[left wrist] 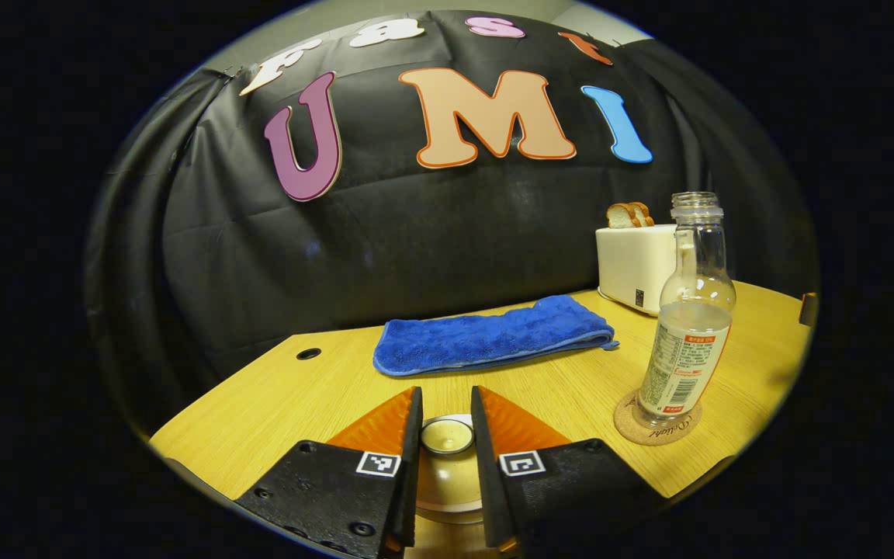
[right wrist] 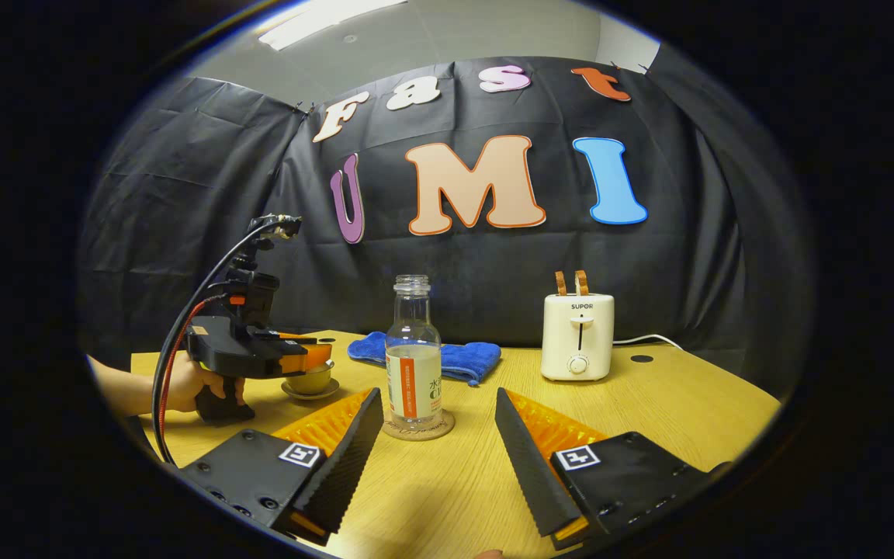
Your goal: Open the teacup lid with one hand, grasp the water bottle and pour water into the teacup with the other hand; after pouring, place the water bottle on the coaster and then close the teacup lid.
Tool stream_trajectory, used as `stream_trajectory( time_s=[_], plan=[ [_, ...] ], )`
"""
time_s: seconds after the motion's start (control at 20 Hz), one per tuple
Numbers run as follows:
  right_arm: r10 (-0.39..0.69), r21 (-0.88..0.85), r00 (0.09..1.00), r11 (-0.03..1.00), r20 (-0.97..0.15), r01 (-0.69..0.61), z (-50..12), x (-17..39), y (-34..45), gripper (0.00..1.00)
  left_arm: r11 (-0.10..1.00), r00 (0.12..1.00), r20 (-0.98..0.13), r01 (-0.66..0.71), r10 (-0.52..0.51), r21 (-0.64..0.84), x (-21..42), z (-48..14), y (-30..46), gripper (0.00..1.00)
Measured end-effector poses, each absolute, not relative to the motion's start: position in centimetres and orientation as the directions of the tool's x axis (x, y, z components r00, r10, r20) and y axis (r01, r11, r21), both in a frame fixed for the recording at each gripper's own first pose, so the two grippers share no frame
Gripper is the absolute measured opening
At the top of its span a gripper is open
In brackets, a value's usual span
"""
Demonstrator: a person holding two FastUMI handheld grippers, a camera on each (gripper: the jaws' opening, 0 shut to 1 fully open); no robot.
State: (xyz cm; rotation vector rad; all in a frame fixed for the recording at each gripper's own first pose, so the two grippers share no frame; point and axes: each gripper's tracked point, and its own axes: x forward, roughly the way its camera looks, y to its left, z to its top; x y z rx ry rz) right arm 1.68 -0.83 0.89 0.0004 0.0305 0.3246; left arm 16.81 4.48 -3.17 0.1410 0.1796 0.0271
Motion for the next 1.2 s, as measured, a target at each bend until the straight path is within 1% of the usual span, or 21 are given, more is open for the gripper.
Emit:
stream_trajectory(
  time_s=[0.05,0.1,0.15,0.2,0.25,0.3,0.45,0.5,0.55,0.6,0.65,0.9,1.0,1.1,1.2],
  plan=[
    [0.319,0.005,0.947,0.948,-0.03,-0.319,0.9,1.7,-0.9,0.93,0.99,0.984,-0.174,-0.012,0.036,0.139,16.7,-3.1,4.5,0.36],
    [0.319,0.005,0.947,0.948,-0.03,-0.319,0.9,1.6,-0.9,0.93,0.991,0.985,-0.168,-0.012,0.034,0.134,16.6,-3.0,4.5,0.44],
    [0.319,0.005,0.947,0.948,-0.03,-0.319,0.9,1.7,-0.9,0.93,0.992,0.986,-0.165,-0.017,0.038,0.128,16.6,-3.0,4.6,0.42],
    [0.319,0.005,0.947,0.948,-0.03,-0.319,0.9,1.6,-0.9,0.93,0.992,0.987,-0.156,-0.027,0.047,0.123,16.4,-2.8,4.9,0.42],
    [0.319,0.005,0.947,0.948,-0.03,-0.319,0.9,1.6,-0.9,0.93,0.993,0.988,-0.144,-0.038,0.054,0.115,16.3,-2.6,5.0,0.5],
    [0.316,0.004,0.948,0.949,-0.031,-0.316,0.8,1.7,-0.9,0.93,0.993,0.989,-0.13,-0.052,0.066,0.11,16.1,-2.4,5.2,0.55],
    [0.281,0.002,0.959,0.96,-0.028,-0.281,0.9,1.9,-1.6,0.93,0.996,0.996,-0.056,-0.072,0.075,0.057,14.6,-1.2,5.6,0.99],
    [0.271,0.001,0.962,0.963,-0.028,-0.271,0.9,1.8,-1.7,0.93,0.997,0.997,-0.028,-0.067,0.068,0.028,13.9,-0.7,5.6,0.95],
    [0.257,0.001,0.966,0.966,-0.027,-0.257,0.9,1.8,-1.9,0.93,0.998,0.998,-0.01,-0.06,0.06,-0.011,13.2,-0.5,5.6,0.96],
    [0.241,0.001,0.97,0.97,-0.026,-0.242,0.9,1.9,-1.9,0.93,0.998,0.998,-0.029,-0.059,0.059,-0.009,12.2,-0.8,5.4,0.96],
    [0.214,-0.001,0.977,0.977,-0.026,-0.214,1.0,1.7,-2.2,0.93,0.997,0.996,-0.029,-0.079,0.079,-0.01,10.8,-1.1,5.6,0.97],
    [0.107,-0.008,0.994,0.994,-0.019,-0.107,1.1,0.5,-1.8,0.93,0.997,0.997,-0.014,-0.071,0.07,-0.005,5.0,-0.5,4.1,0.96],
    [0.057,-0.01,0.998,0.998,-0.017,-0.057,1.1,0.1,-1.8,0.93,0.996,0.996,-0.012,-0.092,0.092,-0.002,2.7,-0.4,4.0,0.96],
    [0.026,-0.011,1.0,1.0,-0.015,-0.026,1.1,-0.7,-1.3,0.93,0.994,0.994,-0.013,-0.108,0.108,-0.003,1.1,-0.4,3.6,0.97],
    [-0.001,-0.011,1.0,1.0,-0.013,0.001,1.2,-1.6,-0.9,0.93,0.995,0.995,-0.012,-0.101,0.101,-0.004,-0.3,-0.3,2.9,0.96]
  ],
)
